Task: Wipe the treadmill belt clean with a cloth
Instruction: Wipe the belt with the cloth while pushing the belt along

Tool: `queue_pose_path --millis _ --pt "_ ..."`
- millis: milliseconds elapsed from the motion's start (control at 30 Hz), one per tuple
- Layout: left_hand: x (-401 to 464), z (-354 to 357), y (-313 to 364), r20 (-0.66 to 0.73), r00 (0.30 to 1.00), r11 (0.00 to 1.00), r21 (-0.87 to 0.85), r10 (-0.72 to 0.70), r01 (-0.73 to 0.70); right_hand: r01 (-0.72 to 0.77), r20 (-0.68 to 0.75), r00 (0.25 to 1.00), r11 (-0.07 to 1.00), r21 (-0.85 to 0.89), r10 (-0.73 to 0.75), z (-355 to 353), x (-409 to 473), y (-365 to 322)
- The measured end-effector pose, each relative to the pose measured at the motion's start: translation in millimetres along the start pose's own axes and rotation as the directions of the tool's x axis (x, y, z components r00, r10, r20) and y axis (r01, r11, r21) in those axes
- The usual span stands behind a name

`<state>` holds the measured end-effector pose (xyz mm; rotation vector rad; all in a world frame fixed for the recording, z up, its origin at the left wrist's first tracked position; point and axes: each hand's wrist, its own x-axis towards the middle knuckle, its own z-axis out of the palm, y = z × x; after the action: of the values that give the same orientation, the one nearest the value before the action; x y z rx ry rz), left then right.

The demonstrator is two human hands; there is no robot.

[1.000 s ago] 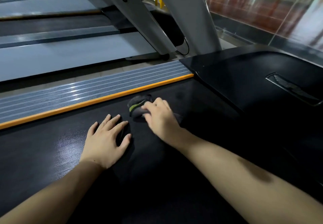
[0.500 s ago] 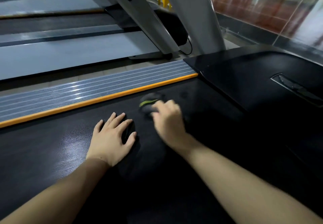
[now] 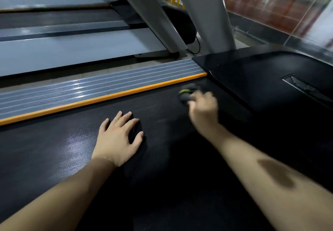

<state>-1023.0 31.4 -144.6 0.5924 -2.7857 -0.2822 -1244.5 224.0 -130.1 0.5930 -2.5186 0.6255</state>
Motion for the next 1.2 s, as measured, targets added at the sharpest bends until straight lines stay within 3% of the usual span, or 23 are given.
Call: queue_pose_path --millis 133,200,267,367,467,567,667,767,867,967,1033,1133,1200 --pt "-0.2 0.0 0.2 -0.019 1.0 1.0 0.004 0.019 -0.019 0.316 0.116 0.928 0.911 0.264 -0.355 -3.0 -45.0 -62.6" --pt "0.1 -0.7 0.3 -0.015 1.0 1.0 0.003 0.016 -0.016 0.381 0.107 0.906 0.898 0.218 -0.41 -2.1 -29.1 -37.0" --pt "-0.4 -1.6 0.5 -0.01 1.0 1.0 0.014 0.012 -0.012 0.332 0.095 0.936 0.94 0.074 -0.338 -0.3 5.3 10.2" --pt "0.4 -1.2 0.9 -0.013 1.0 1.0 0.015 0.016 -0.016 0.081 0.129 0.989 0.992 -0.098 -0.068 -15.2 53.7 82.3" --pt "0.5 0.6 0.1 -0.024 1.0 1.0 0.006 0.015 -0.015 -0.057 0.098 0.993 0.99 -0.13 0.07 -23.4 49.8 79.9" --pt "0.5 1.6 -0.5 -0.029 0.999 1.0 -0.001 0.021 -0.022 0.061 0.055 0.997 0.998 0.024 -0.063 -16.9 5.3 18.8" --pt "0.9 1.9 -1.0 -0.025 0.999 1.0 0.013 0.023 -0.022 0.198 0.183 0.955 0.962 0.187 -0.232 -19.4 -42.5 -46.1" --pt "0.3 1.5 -1.6 -0.028 0.999 0.999 0.02 0.03 -0.029 0.317 0.212 0.905 0.918 0.237 -0.367 -23.1 -44.0 -41.9" --pt "0.5 1.0 -2.6 -0.028 0.999 0.999 0.022 0.028 -0.028 0.293 0.098 0.951 0.956 0.022 -0.294 -20.3 -0.8 30.2" --pt "2.1 3.4 -1.7 -0.032 0.999 0.999 0.026 0.026 -0.025 -0.016 0.091 0.995 0.991 -0.13 0.028 -31.4 38.5 94.6" --pt "3.0 3.7 -1.9 -0.028 0.999 0.999 0.021 0.025 -0.025 -0.154 0.087 0.982 0.978 -0.14 0.167 -34.4 37.2 88.7" --pt "3.8 4.2 -1.4 -0.033 0.999 1.0 0.017 0.023 -0.023 -0.061 0.049 0.997 0.998 -0.005 0.061 -28.5 0.0 24.8" --pt "3.2 3.8 -0.8 -0.038 0.999 1.0 0.017 0.024 -0.024 0.055 0.13 0.989 0.991 0.121 -0.071 -23.1 -36.8 -28.8"
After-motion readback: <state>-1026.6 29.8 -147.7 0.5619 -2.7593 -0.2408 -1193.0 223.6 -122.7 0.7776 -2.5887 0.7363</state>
